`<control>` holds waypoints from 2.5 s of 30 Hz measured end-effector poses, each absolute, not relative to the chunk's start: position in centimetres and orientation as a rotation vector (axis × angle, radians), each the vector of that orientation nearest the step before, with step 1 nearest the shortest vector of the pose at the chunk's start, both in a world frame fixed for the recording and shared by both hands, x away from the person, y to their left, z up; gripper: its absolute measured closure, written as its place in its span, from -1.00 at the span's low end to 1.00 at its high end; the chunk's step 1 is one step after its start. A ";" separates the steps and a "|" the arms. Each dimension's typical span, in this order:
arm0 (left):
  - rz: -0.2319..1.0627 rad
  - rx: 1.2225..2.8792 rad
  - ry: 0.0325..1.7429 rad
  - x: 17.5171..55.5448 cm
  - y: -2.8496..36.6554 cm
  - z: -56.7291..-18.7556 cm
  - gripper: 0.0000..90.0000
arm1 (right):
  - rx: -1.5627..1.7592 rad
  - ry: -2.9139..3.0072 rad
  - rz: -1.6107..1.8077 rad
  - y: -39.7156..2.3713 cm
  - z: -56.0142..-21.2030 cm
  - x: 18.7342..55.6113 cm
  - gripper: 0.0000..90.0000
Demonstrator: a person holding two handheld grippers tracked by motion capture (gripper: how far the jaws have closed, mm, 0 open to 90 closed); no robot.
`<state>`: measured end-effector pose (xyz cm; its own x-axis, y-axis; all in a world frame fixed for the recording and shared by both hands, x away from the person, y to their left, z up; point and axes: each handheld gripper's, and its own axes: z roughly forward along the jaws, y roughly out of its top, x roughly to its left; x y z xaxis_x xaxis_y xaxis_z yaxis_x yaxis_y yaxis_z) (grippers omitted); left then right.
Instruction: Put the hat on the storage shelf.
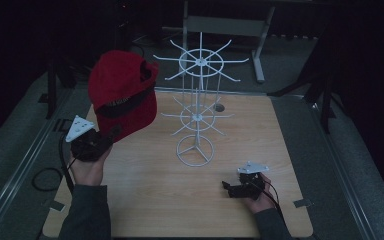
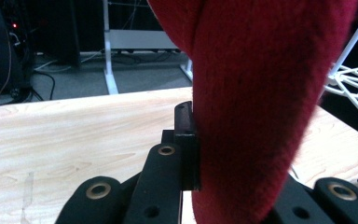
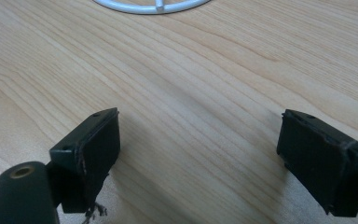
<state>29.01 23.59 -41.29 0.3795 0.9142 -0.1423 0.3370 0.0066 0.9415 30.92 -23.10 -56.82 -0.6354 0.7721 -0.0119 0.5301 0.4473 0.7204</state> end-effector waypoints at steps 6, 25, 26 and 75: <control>0.672 1.536 1.148 29.1 23.4 -40.6 0.91 | 1.109 2.365 0.998 -23.1 -56.8 30.9 -0.71; 0.684 1.494 1.141 29.3 23.5 -38.4 0.91 | 1.109 2.366 0.999 -23.1 -56.8 31.0 -0.71; 0.684 1.494 1.141 29.3 23.5 -38.4 0.91 | 1.109 2.366 0.999 -23.1 -56.8 31.0 -0.71; 0.682 1.432 1.073 28.6 22.9 -35.7 0.91 | 1.111 2.367 0.999 -23.1 -56.8 31.0 -0.71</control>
